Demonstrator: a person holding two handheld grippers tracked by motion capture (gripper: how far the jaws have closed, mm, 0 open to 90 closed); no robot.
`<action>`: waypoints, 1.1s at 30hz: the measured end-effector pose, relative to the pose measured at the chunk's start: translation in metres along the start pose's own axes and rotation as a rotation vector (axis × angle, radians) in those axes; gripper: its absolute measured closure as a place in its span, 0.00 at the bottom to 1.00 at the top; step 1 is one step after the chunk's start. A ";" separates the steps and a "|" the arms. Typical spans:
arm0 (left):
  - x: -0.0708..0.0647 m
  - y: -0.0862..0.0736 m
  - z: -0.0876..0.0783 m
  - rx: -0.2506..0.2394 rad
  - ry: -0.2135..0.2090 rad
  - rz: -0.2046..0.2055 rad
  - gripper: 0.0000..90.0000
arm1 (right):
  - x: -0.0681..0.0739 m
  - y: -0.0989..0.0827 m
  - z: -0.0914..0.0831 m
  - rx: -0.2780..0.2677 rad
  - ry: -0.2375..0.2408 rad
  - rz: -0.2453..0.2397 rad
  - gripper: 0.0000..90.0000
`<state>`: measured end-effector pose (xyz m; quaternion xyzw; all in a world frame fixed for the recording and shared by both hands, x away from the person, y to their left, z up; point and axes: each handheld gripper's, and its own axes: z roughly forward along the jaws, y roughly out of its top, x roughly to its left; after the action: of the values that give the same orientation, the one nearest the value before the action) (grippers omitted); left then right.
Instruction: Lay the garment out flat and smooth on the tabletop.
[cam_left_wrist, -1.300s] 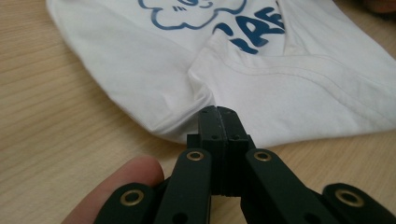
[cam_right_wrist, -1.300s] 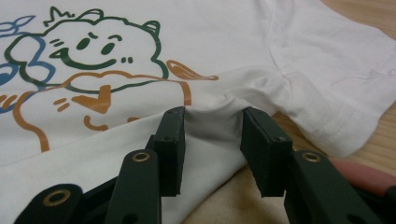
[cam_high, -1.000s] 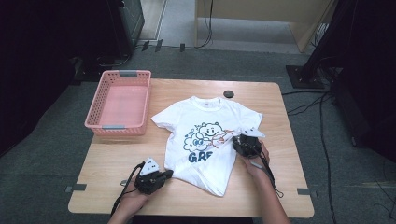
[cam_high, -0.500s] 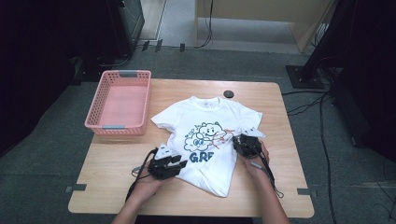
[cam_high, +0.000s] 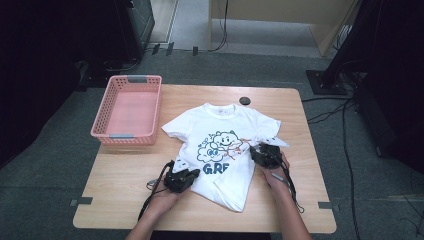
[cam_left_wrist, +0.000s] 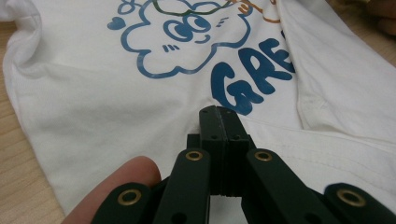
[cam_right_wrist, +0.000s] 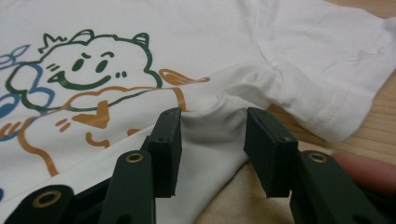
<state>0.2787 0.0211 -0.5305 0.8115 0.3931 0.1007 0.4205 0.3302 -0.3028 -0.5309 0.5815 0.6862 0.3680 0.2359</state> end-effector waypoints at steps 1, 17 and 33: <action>0.000 0.000 0.000 0.000 0.000 -0.001 1.00 | 0.002 0.000 -0.003 -0.010 0.009 0.000 0.64; 0.002 0.000 0.000 -0.003 -0.016 -0.023 1.00 | 0.088 -0.018 -0.049 -0.004 0.430 -0.356 0.70; 0.006 -0.001 -0.001 -0.003 -0.036 -0.045 1.00 | 0.104 -0.036 -0.040 0.101 0.465 -0.441 0.99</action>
<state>0.2814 0.0265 -0.5313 0.8036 0.4034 0.0773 0.4306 0.2552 -0.2132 -0.5232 0.3303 0.8485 0.3963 0.1177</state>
